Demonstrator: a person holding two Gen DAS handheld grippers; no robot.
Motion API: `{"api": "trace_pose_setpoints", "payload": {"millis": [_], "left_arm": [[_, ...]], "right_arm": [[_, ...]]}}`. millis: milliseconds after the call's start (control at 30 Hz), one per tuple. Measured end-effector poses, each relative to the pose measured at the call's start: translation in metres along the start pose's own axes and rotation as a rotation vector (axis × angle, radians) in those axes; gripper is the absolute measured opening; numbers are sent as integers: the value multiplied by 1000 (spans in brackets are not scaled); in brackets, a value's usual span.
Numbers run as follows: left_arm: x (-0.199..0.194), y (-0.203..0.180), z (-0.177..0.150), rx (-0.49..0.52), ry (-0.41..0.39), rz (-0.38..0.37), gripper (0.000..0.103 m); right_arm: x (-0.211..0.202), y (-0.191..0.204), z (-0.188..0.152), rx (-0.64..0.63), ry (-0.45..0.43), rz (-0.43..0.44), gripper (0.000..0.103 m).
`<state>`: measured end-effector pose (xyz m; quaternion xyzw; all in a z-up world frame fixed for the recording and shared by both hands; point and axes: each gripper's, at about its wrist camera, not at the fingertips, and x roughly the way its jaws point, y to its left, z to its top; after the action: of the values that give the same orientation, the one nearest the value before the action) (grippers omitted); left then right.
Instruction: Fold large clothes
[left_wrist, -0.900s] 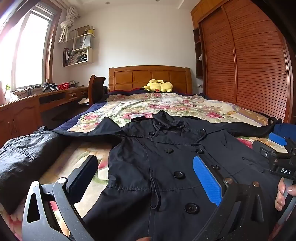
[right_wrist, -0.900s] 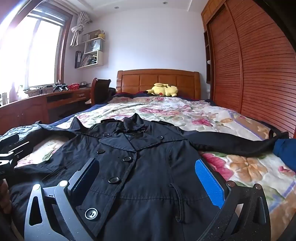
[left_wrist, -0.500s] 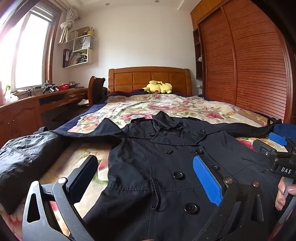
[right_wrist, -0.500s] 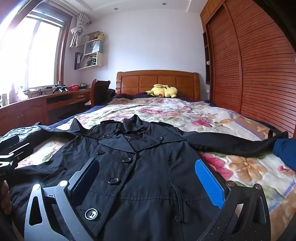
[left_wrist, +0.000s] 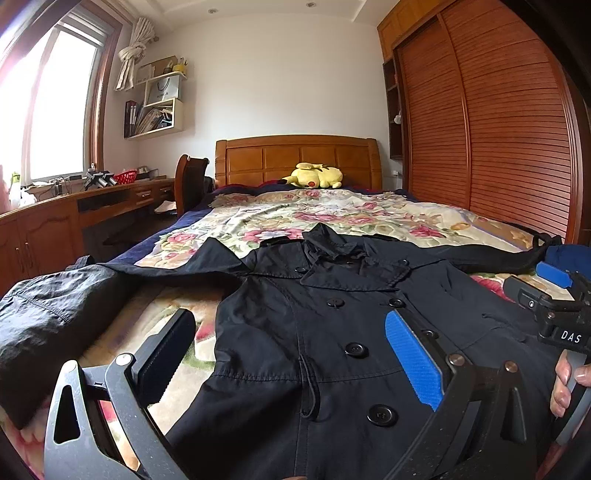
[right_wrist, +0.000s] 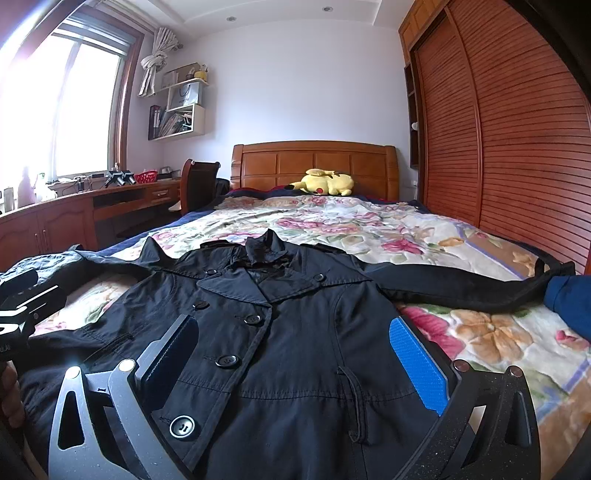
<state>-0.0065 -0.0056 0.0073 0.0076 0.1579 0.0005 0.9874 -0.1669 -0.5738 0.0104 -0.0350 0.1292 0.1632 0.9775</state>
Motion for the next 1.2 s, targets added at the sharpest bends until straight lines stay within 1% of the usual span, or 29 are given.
{"api": "trace_pose_setpoints", "payload": {"millis": [1200], "left_arm": [[1,1,-3,-4,3,5,103]], "right_arm": [[0,-1,-1,2,-5,1,103]]}}
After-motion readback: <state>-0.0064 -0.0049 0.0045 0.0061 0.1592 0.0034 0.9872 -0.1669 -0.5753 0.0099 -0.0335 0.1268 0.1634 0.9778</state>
